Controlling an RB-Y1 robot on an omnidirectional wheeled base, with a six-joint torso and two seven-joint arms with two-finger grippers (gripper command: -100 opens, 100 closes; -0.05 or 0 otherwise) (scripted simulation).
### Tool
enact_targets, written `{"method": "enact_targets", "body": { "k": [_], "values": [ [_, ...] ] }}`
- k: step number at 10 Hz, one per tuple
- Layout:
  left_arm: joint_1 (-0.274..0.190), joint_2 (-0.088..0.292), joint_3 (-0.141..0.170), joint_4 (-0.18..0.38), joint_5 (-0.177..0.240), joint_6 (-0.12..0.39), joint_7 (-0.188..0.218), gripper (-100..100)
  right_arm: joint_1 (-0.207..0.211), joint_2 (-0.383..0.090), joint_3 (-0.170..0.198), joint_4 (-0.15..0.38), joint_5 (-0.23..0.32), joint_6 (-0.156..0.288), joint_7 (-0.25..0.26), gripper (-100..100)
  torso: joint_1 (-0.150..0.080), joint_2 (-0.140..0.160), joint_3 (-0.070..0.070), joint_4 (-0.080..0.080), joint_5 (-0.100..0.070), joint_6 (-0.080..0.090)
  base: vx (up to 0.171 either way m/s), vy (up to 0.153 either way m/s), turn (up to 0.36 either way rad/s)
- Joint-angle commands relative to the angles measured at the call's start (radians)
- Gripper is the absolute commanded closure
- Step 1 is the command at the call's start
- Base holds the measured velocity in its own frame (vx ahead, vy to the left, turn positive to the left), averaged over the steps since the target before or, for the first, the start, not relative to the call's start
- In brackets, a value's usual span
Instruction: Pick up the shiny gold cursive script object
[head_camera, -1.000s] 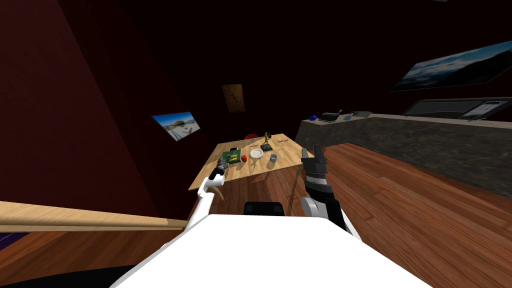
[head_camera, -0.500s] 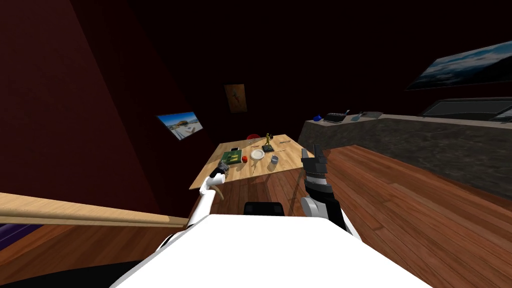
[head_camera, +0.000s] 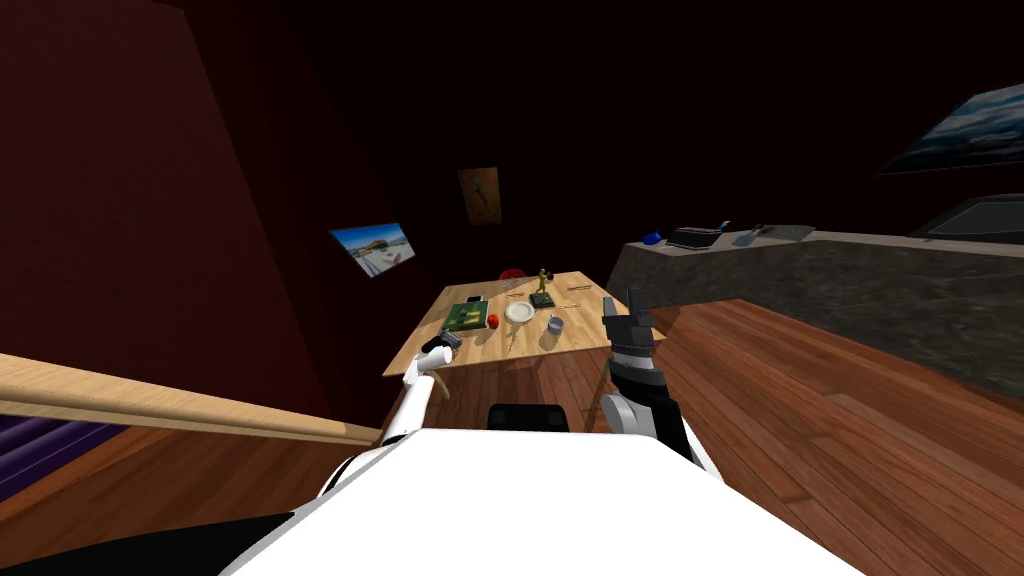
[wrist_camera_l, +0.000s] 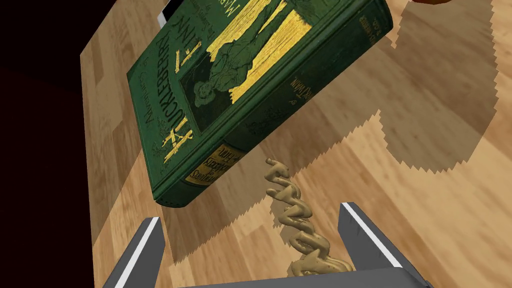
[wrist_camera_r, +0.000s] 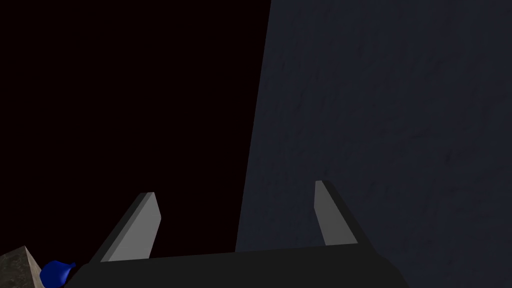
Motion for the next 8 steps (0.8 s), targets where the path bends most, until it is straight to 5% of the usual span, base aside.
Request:
{"method": "enact_targets", "body": {
  "k": [1,8],
  "values": [
    [-0.013,-0.008,0.015,0.037,0.039,0.049,0.029,-100,0.000,0.000,0.000,0.000,0.000,0.000,0.000,0,0.000,0.000,0.000,0.000,0.000,0.000,0.092,-0.020,0.147],
    [-0.063,-0.009,0.063,0.166,0.159,0.176,0.108,-100,0.000,0.000,0.000,0.000,0.000,0.000,0.000,0,0.001,0.001,0.000,0.000,0.000,0.000,0.075,-0.005,0.114]
  ]
}}
